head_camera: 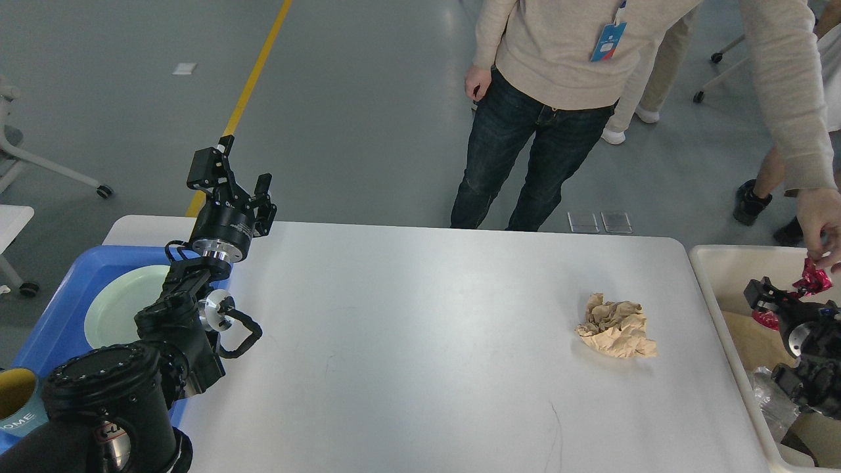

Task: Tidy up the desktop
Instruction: 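Move the right gripper back to the crumpled brown paper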

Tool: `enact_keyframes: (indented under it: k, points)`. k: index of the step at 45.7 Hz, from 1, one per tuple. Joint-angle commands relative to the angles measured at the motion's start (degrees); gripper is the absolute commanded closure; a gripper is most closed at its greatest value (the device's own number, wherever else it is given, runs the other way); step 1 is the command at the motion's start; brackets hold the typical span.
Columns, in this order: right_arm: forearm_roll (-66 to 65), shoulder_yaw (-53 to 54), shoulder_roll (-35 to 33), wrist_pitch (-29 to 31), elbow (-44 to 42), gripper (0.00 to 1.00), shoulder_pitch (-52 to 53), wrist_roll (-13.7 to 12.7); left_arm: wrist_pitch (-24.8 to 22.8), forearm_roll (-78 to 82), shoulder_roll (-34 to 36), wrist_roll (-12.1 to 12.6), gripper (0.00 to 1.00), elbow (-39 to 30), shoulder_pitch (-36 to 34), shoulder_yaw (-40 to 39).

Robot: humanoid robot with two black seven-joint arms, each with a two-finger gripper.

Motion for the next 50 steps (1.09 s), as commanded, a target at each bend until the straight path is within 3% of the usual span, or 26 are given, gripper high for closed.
enact_keyframes:
  k: [1, 7, 11, 13, 18, 27, 32, 42, 50]
  points:
    - [-0.02, -0.04, -0.09, 0.00, 0.61, 0.00, 0.17, 0.01, 0.00, 0.00, 0.00, 0.00, 0.03, 0.00, 0.00, 0.00]
    - [-0.20, -1.18, -0.87, 0.79, 8.42, 0.00, 3.24, 0.10, 0.00, 0.00, 0.00, 0.00, 0.03, 0.00, 0.00, 0.00]
    - [-0.29, -4.07, -5.08, 2.72, 17.81, 0.00, 10.09, 0.10, 0.00, 0.00, 0.00, 0.00, 0.03, 0.00, 0.00, 0.00]
    - [-0.29, -7.93, -7.90, 5.53, 26.95, 0.00, 16.85, 0.18, 0.00, 0.00, 0.00, 0.00, 0.04, 0.00, 0.00, 0.00]
    - [-0.29, -14.09, -9.66, 9.05, 39.52, 0.00, 29.68, 0.27, 0.00, 0.00, 0.00, 0.00, 0.03, 0.00, 0.00, 0.00]
    - [-1.16, -21.65, -8.09, 12.30, 53.60, 0.00, 46.56, 0.18, 0.00, 0.00, 0.00, 0.00, 0.03, 0.00, 0.00, 0.00]
    - [-1.60, -25.08, -6.94, 21.07, 59.84, 0.00, 56.67, 0.18, 0.00, 0.00, 0.00, 0.00, 0.03, 0.00, 0.00, 0.00]
    - [-1.16, -26.14, -3.78, 49.11, 62.05, 0.00, 73.02, 0.10, 0.00, 0.00, 0.00, 0.00, 0.03, 0.00, 0.00, 0.00]
    - [-1.08, -26.32, -0.18, 60.46, 62.05, 0.00, 79.62, -0.17, 0.00, 0.00, 0.00, 0.00, 0.03, 0.00, 0.00, 0.00]
